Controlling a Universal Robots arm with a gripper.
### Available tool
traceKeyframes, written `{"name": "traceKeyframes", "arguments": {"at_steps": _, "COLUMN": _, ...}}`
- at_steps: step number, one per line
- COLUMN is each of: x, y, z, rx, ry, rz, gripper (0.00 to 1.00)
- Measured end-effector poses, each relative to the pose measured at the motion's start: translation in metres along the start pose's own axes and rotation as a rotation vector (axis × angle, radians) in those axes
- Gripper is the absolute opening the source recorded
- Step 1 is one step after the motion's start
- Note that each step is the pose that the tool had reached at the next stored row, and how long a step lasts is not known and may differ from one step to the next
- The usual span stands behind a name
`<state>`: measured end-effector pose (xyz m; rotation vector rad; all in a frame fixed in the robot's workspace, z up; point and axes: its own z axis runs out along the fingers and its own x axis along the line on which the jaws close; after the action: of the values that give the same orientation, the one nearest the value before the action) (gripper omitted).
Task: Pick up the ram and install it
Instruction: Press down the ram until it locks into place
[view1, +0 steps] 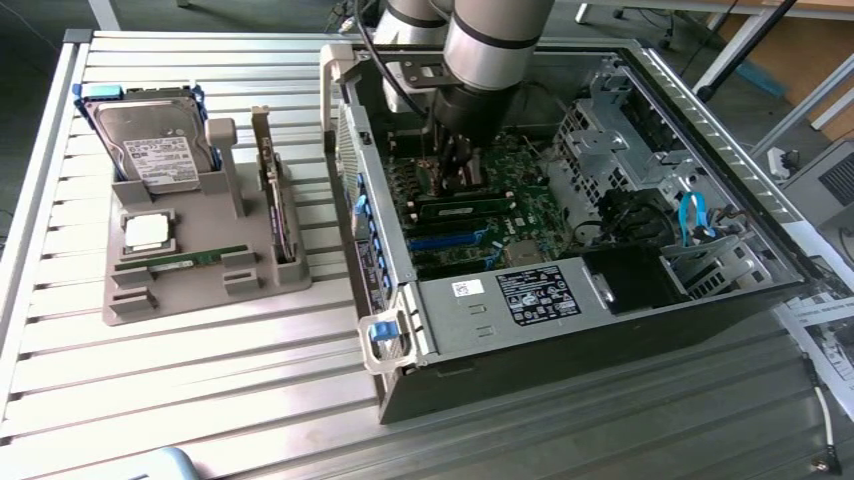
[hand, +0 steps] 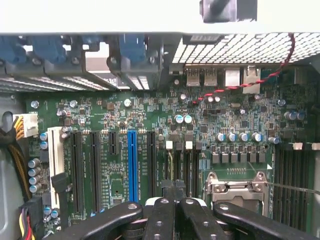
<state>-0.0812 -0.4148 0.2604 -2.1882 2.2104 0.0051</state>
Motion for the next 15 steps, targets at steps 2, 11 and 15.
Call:
{"name": "traceKeyframes", "arguments": {"at_steps": 2, "x": 0.0, "y": 0.002, "z": 0.0001, "rx": 0.0, "ry": 0.0, "rz": 0.0, "gripper": 0.11}}
{"name": "traceKeyframes", "arguments": {"at_steps": 11, "x": 0.0, "y": 0.0113, "z": 0.0004, "rx": 0.0, "ry": -0.0005, "rz": 0.0, "gripper": 0.11}}
{"name": "traceKeyframes", "arguments": {"at_steps": 15, "x": 0.0, "y": 0.0154, "z": 0.0006, "rx": 0.0, "ry": -0.0006, "rz": 0.0, "gripper": 0.11}}
